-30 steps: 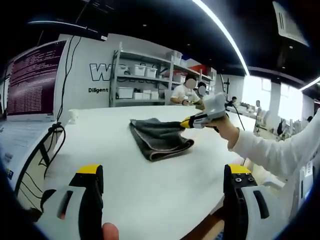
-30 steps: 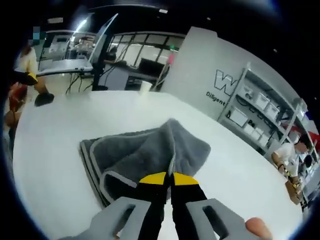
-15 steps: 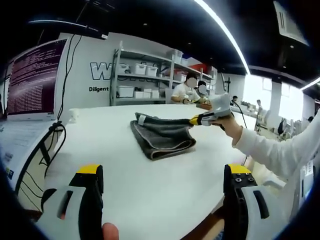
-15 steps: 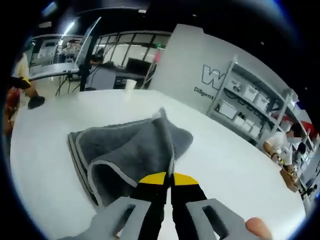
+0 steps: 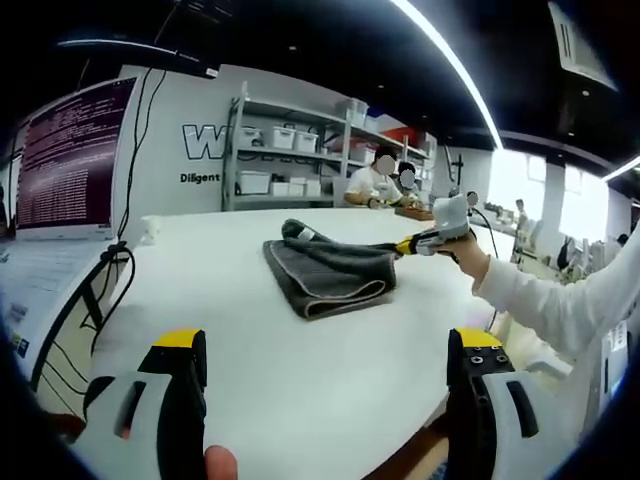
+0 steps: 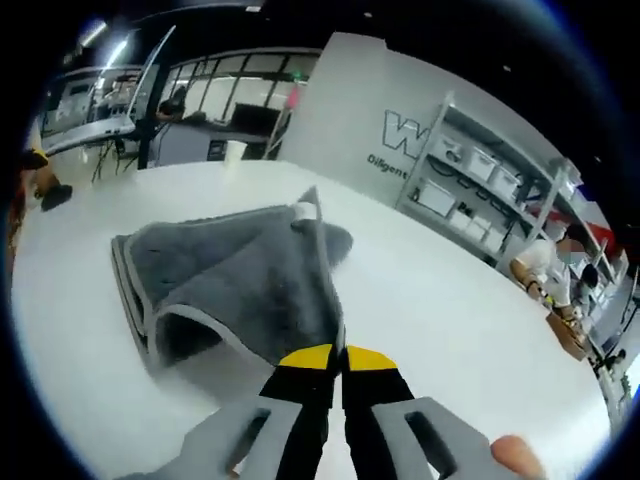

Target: Open the folded towel by lifting each exposed corner and separating the folded layers until the towel lies flat within the target outline without major curled edges

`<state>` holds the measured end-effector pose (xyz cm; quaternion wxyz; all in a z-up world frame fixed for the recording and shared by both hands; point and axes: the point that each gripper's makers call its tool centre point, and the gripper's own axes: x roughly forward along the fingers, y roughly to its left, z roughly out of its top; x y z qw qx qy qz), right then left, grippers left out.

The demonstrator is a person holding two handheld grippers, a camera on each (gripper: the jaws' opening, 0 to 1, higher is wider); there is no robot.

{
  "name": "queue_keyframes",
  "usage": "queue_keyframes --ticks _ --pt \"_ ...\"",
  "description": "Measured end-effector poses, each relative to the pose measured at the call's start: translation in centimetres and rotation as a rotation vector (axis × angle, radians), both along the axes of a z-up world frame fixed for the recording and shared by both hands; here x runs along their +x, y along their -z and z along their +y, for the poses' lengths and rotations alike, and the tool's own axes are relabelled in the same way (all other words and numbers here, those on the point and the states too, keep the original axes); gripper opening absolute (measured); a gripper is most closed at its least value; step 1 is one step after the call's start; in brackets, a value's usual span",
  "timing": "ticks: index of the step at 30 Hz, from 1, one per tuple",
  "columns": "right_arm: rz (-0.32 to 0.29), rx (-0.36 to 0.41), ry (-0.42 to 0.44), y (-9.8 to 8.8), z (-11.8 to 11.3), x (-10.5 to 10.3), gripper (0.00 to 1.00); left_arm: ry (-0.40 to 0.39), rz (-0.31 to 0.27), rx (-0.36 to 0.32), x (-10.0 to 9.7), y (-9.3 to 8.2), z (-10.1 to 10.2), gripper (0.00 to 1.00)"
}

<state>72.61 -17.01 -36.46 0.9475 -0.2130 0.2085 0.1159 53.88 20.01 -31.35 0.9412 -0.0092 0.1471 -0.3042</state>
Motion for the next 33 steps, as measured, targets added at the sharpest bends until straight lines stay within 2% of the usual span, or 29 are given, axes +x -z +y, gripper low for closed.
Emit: queue_keyframes --ticks 11,33 --pt "0.041 -0.011 0.081 1.7 -3.8 -0.7 0.00 -0.012 -0.003 -0.005 0.1 -0.2 0.5 0.99" --pt "0.097 0.032 0.186 4.5 -9.1 -3.6 0.00 -0.007 0.000 -0.002 0.1 -0.1 0.4 0.99"
